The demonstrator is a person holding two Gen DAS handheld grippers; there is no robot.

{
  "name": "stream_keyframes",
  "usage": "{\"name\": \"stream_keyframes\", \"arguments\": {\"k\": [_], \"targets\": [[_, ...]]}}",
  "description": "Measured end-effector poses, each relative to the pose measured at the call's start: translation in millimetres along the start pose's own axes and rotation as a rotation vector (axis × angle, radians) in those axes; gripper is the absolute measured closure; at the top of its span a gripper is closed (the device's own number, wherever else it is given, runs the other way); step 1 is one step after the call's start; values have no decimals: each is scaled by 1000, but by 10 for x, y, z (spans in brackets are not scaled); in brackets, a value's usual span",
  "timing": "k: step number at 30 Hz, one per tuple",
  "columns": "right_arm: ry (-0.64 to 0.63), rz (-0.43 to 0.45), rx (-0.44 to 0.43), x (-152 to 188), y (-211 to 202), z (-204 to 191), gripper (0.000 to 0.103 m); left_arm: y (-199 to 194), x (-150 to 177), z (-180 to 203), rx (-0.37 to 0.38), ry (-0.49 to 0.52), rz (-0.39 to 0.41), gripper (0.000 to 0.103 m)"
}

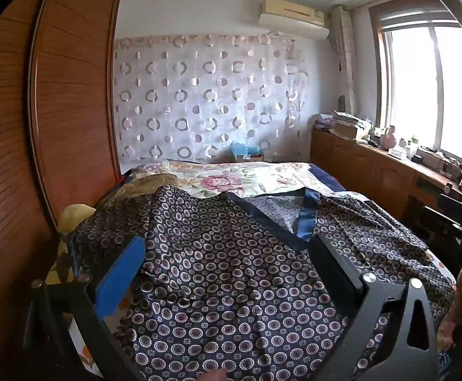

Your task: Fold small clothes

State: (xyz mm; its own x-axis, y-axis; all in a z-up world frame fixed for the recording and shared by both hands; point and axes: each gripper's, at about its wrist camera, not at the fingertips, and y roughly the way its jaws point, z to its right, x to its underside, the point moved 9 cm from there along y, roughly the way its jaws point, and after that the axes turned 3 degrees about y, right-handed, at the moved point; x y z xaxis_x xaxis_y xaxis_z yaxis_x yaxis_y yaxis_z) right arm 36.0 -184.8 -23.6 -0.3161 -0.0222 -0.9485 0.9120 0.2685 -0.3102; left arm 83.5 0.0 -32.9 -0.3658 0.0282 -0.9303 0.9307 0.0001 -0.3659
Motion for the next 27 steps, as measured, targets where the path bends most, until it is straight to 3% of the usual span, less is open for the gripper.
{"name": "stream_keyframes", "arguments": {"k": [27], "targets": [[3,-4,6,12,-7,-16,0,-23,-48,-42,-7,5,0,0]]}}
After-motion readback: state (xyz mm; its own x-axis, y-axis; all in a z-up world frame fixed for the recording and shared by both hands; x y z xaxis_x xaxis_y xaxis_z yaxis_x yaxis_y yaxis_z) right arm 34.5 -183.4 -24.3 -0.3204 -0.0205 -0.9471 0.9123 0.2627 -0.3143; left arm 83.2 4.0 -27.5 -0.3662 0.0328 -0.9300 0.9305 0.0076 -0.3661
